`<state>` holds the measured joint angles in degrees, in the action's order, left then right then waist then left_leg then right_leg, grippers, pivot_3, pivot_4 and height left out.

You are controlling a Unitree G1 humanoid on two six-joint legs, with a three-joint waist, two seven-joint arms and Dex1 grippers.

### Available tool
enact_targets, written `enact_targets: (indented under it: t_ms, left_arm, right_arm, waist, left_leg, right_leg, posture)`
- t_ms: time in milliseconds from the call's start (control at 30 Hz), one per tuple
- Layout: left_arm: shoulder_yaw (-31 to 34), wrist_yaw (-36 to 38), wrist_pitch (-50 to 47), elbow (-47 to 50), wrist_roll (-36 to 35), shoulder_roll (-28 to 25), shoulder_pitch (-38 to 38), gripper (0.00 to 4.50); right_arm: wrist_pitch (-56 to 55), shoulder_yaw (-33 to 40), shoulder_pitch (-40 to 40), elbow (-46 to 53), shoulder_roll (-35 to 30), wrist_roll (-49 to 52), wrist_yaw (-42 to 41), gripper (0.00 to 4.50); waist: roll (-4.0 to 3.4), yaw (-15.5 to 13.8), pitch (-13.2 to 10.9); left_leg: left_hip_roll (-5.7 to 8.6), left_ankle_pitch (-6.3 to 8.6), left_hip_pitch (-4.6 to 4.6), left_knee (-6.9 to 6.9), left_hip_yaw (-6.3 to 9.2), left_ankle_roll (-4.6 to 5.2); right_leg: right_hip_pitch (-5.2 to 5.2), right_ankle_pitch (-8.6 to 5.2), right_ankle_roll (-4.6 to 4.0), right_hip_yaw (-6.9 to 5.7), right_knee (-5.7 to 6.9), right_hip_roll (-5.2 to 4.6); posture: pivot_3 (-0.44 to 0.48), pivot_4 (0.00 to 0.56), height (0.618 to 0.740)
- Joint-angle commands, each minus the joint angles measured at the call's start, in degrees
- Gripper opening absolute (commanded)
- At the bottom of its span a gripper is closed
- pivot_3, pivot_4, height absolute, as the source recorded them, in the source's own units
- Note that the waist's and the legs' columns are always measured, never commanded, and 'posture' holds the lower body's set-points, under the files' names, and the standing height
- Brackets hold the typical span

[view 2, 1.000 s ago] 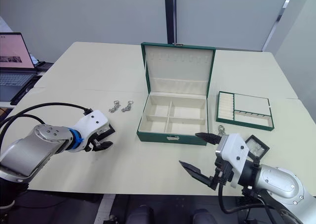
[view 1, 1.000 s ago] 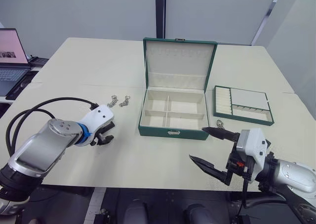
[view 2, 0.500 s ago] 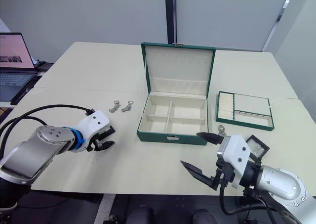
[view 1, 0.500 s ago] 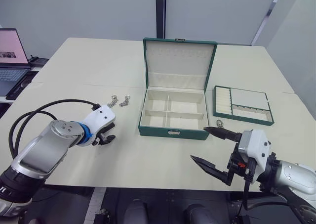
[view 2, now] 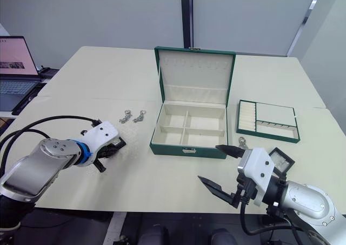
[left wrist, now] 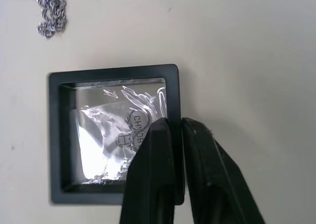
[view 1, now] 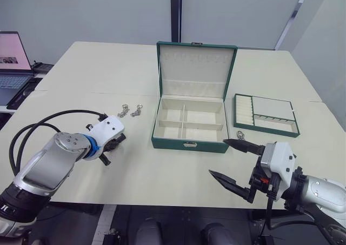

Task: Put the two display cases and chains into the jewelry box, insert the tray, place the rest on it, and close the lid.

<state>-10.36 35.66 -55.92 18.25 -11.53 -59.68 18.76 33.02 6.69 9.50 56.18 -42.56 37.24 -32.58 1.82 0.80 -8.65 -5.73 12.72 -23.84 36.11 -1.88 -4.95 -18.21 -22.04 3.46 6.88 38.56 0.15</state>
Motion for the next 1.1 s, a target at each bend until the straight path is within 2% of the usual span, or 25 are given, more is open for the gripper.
enact_targets:
  t_ms: [33,200,300,467,567,700,867,1100]
  left_arm:
    - [1.48,0.05,-0.24,0.56,1.16,0.35,-0.31,0.01]
    - [2.13,0.70,-0.56,0.92,1.66,-0.46,0.56,0.01]
    - [2.69,3.39,-0.57,2.35,1.19,-3.21,1.53,0.01]
    - [3.35,15.96,0.07,4.68,-2.62,-13.13,4.95,0.01]
    - [2.38,21.84,2.35,4.81,-2.80,-17.32,7.93,0.01]
    - [-0.20,29.66,0.84,6.11,-4.06,-19.61,16.44,0.01]
    - [-6.76,35.51,-1.48,7.24,-3.59,-15.00,29.20,0.01]
    - [-17.11,36.82,-3.78,-0.27,-0.70,-0.23,44.98,0.01]
  right_arm:
    - [-0.86,1.13,-0.37,1.94,-0.60,0.47,-0.39,4.50]
    - [-0.90,1.09,-0.32,1.75,-0.70,0.36,-0.45,4.50]
    - [-0.84,1.62,-0.16,1.45,-0.95,0.39,-0.63,4.50]
    - [-1.03,4.35,1.14,0.75,-2.26,0.79,-2.15,4.50]
    - [-1.71,5.17,2.01,0.26,-2.68,0.46,-3.61,4.50]
    - [-3.55,7.55,4.11,-1.13,-2.82,-0.46,-6.02,4.50]
    - [-6.83,9.79,6.96,-2.62,-2.25,-3.62,-7.50,4.50]
    - [-6.85,9.94,7.87,-2.44,-0.02,-5.28,-4.91,4.50]
  waist:
    - [0.00,0.01,0.00]
    - [0.00,0.02,0.00]
    - [0.01,0.07,0.00]
    - [0.04,0.03,-0.02]
    - [0.01,0.01,-0.03]
    - [0.04,-0.09,-0.05]
    - [0.02,-0.59,-0.05]
    - [0.02,-0.73,-0.04]
  left_leg:
    - [0.00,0.00,0.02,0.00,0.00,0.00]
    - [0.00,0.00,0.02,0.00,0.01,0.00]
    - [0.00,0.00,0.01,0.00,0.01,0.00]
    - [-0.01,-0.01,0.00,0.00,0.00,-0.01]
    - [-0.01,0.00,0.02,0.00,-0.02,-0.01]
    - [-0.01,0.00,0.00,0.00,-0.02,0.00]
    - [0.00,0.00,0.00,0.01,-0.02,0.00]
    - [0.00,-0.01,-0.02,0.08,0.00,0.01]
  right_leg:
    - [0.00,0.00,0.00,0.01,0.03,0.01]
    - [0.00,0.00,0.00,0.01,0.05,0.01]
    - [-0.02,0.00,0.00,0.01,0.06,0.02]
    - [-0.04,-0.01,-0.01,0.00,0.06,0.03]
    - [-0.05,-0.02,-0.03,0.02,0.06,0.03]
    - [-0.04,-0.04,-0.05,0.02,0.06,0.05]
    - [-0.04,-0.04,-0.05,0.03,0.04,0.08]
    - [-0.01,-0.04,-0.05,0.05,0.07,0.11]
  posture:
    - [0.000,0.150,0.740]
    - [0.000,0.150,0.740]
    - [0.000,0.150,0.740]
    - [0.000,0.150,0.740]
    - [0.000,0.150,0.740]
    - [0.000,0.150,0.740]
    - [0.000,0.150,0.740]
    - [0.000,0.150,0.740]
